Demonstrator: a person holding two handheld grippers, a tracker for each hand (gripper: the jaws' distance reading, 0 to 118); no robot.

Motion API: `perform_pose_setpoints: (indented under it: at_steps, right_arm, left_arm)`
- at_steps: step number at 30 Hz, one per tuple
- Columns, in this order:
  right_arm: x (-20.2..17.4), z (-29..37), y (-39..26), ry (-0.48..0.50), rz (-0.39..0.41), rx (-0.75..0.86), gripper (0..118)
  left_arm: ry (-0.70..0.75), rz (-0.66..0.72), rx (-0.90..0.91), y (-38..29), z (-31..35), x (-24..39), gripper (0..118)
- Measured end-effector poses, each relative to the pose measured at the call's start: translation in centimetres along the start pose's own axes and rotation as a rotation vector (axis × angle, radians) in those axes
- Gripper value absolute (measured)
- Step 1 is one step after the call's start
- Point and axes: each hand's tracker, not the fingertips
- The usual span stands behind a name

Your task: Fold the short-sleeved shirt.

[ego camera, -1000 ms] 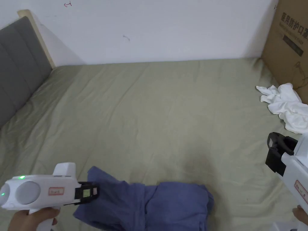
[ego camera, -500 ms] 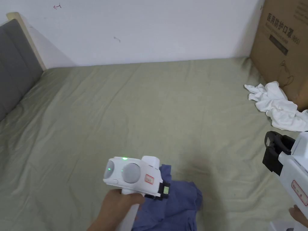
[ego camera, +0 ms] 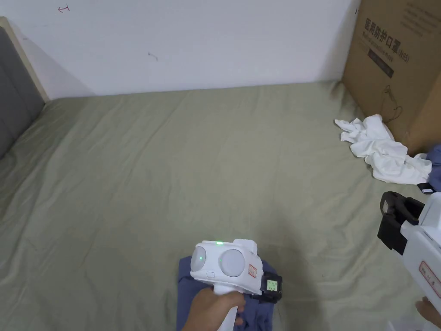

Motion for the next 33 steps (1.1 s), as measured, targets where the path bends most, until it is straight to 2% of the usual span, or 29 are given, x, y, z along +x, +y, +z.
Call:
perform_pose_setpoints:
  at_steps: [1,2,7,12,13,14,15,16,17,19,25,31,33]
  right_arm:
    - [0.0,0.0,0.1,-0.001,0.001,0.001,0]
    - [0.0,0.1,0.1,0.000,0.000,0.003,0]
    - [-0.1,0.1,0.6,0.004,0.003,0.016,0]
    - [-0.5,0.1,1.0,0.013,0.006,0.025,0]
    - [-0.5,0.1,1.0,0.014,0.005,0.025,0]
    - [-0.5,0.1,1.0,0.015,0.004,0.025,0]
    - [-0.6,0.1,1.0,0.016,0.005,0.023,0]
    - [-0.3,0.0,0.8,0.015,0.006,0.022,0]
    - [-0.3,-0.1,0.8,0.014,0.007,0.020,0]
    - [-0.2,-0.1,0.7,0.013,0.007,0.016,0]
    - [0.0,0.2,0.5,0.002,0.003,0.008,0]
    - [0.9,0.3,0.3,-0.015,0.008,-0.006,0]
    - [1.1,0.4,0.2,-0.027,0.007,-0.007,0]
  left_arm:
    - [-0.008,-0.003,0.054,0.0,1.1,0.0,85]
    - [-0.016,-0.017,0.100,0.0,2.2,-0.1,86]
    - [0.040,-0.060,0.337,-0.8,7.3,-2.1,86]
    - [0.179,-0.103,0.506,-2.5,8.1,-5.3,84]
    - [0.194,-0.118,0.536,-3.0,7.9,-5.8,76]
    - [0.204,-0.142,0.561,-3.4,7.6,-6.2,61]
    - [0.200,-0.148,0.578,-3.7,7.3,-6.6,38]
    - [0.204,-0.155,0.577,-4.1,6.7,-6.9,38]
    - [0.219,-0.154,0.567,-4.4,6.3,-7.1,29]
    - [0.205,-0.145,0.588,-5.2,5.3,-7.7,1]
    - [0.198,-0.149,0.554,-6.3,2.1,-7.0,0]
    - [0.148,-0.215,0.460,-6.8,-1.9,-4.2,0]
    - [0.141,-0.279,0.435,-7.3,-3.2,-2.9,0]
